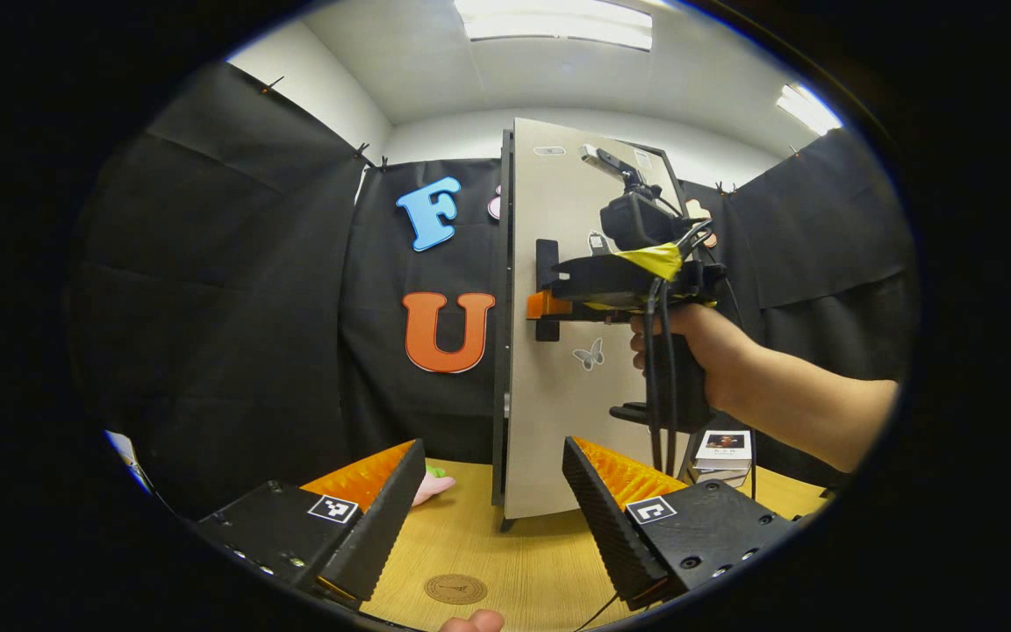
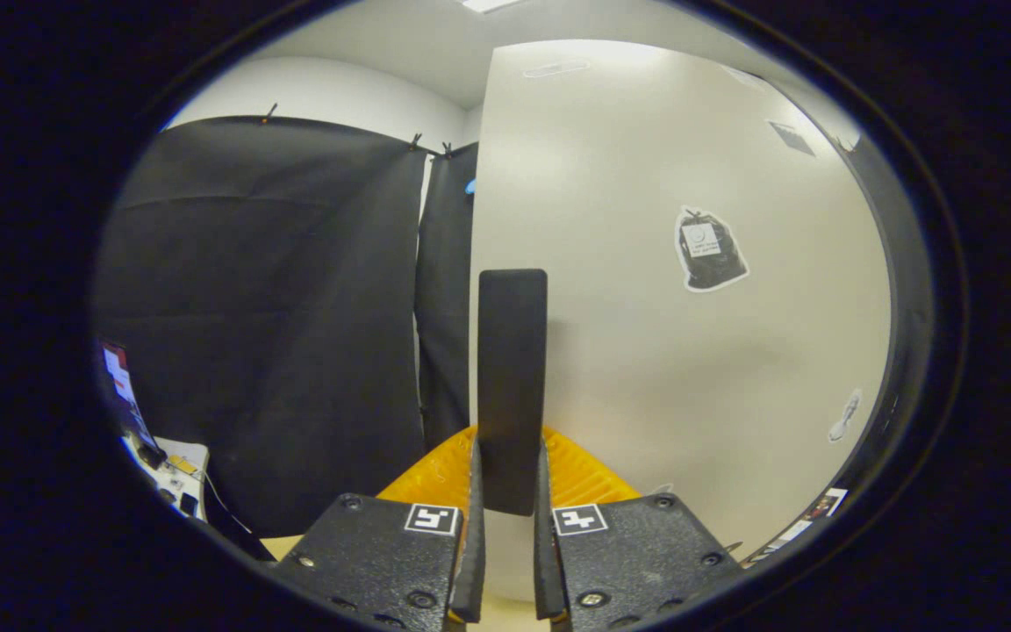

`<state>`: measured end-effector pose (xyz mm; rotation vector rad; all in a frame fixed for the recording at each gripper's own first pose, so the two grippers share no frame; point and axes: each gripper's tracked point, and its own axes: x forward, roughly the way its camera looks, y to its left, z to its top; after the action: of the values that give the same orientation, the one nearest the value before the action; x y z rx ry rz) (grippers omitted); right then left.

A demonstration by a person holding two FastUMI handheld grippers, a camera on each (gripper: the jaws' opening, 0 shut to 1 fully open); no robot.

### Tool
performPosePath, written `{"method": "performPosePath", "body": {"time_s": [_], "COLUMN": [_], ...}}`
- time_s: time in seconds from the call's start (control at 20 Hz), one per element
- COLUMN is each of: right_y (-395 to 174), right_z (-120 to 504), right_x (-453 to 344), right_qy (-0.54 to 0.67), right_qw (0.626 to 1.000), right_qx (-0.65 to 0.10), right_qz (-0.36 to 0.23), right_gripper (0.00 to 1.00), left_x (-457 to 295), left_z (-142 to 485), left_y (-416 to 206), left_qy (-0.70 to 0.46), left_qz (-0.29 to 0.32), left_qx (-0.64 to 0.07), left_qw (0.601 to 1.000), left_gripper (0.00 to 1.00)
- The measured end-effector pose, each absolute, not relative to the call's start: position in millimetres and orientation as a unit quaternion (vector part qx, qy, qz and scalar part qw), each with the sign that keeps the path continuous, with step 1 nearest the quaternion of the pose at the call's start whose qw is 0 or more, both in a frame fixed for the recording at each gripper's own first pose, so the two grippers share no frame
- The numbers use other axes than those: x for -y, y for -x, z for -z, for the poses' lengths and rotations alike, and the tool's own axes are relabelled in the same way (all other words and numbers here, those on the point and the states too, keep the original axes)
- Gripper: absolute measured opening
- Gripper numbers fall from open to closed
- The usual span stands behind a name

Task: Open the cabinet door with the right hand, grasp the bottle in the cabinet with the left hand and place it on the coaster, then close the cabinet door with the right hand.

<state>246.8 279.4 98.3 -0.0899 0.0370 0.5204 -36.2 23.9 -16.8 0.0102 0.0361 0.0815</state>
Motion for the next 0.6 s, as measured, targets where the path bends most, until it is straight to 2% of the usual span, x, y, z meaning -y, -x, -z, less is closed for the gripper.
{"method": "performPosePath", "body": {"time_s": [0.6], "right_y": [-227.5], "right_z": [-97.8], "right_x": [-264.6], "right_qy": [0.03], "right_qw": [0.957], "right_qx": [-0.011], "right_qz": [-0.288], "right_gripper": [0.25], "left_x": [-23.8], "left_z": [19.5], "left_y": [37.7], "left_qy": [-0.005], "left_qz": [-0.035], "left_qx": [-0.019], "left_qw": [0.999], "left_gripper": [0.95]}}
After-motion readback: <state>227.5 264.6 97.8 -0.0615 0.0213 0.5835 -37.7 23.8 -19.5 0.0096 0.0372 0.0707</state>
